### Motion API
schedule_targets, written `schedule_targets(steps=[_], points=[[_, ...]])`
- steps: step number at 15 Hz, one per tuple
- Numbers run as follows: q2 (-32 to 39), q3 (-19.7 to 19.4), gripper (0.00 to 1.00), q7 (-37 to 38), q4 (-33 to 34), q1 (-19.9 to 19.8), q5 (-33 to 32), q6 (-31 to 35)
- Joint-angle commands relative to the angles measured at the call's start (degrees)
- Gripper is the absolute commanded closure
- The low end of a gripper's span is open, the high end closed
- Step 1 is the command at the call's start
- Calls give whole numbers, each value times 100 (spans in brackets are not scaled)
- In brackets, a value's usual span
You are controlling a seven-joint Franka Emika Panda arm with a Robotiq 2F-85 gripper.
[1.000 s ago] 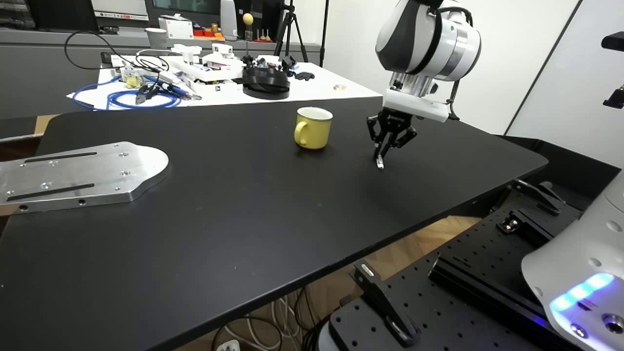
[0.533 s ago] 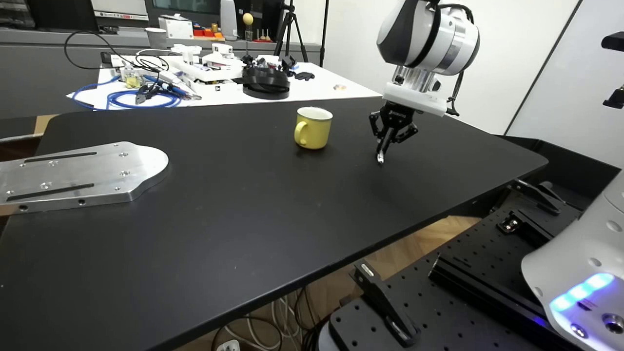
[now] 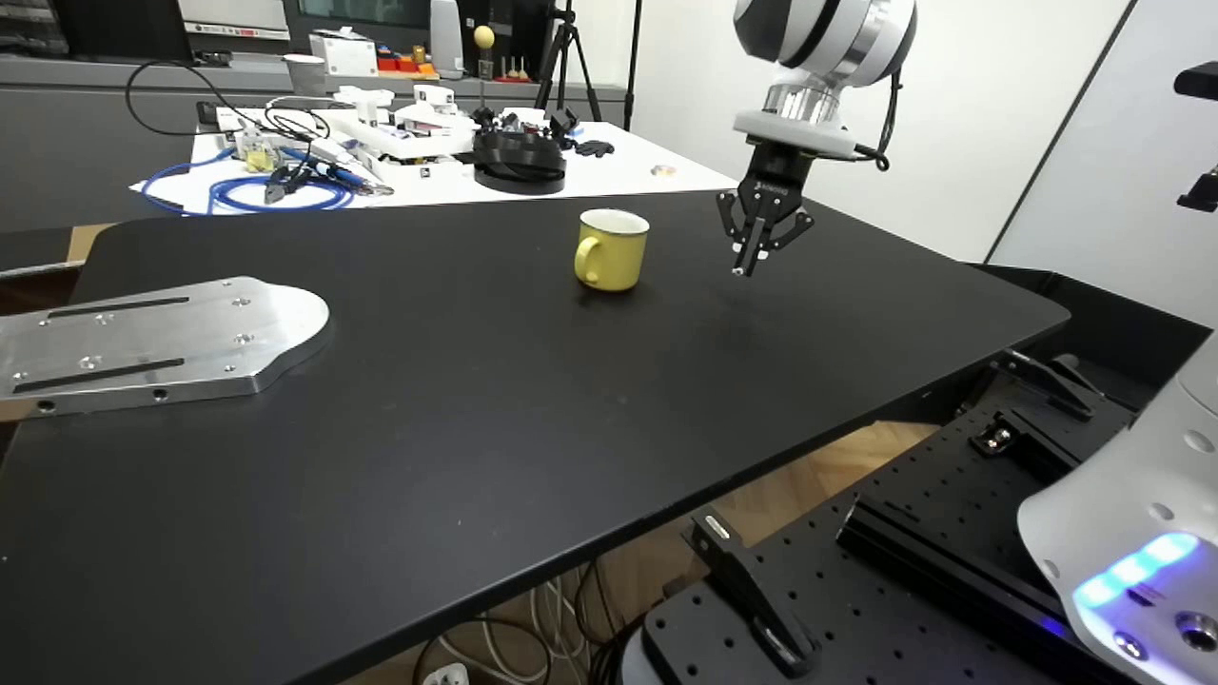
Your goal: Put the pen in the cup
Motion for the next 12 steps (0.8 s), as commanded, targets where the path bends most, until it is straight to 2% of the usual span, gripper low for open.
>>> schedule_targets(steps=[1, 5, 12], points=[[149, -121, 97, 455, 768, -56, 264, -1234], [354, -185, 97, 805, 1449, -121, 721, -2274], [630, -147, 97, 1232, 2158, -20, 1460, -2899]])
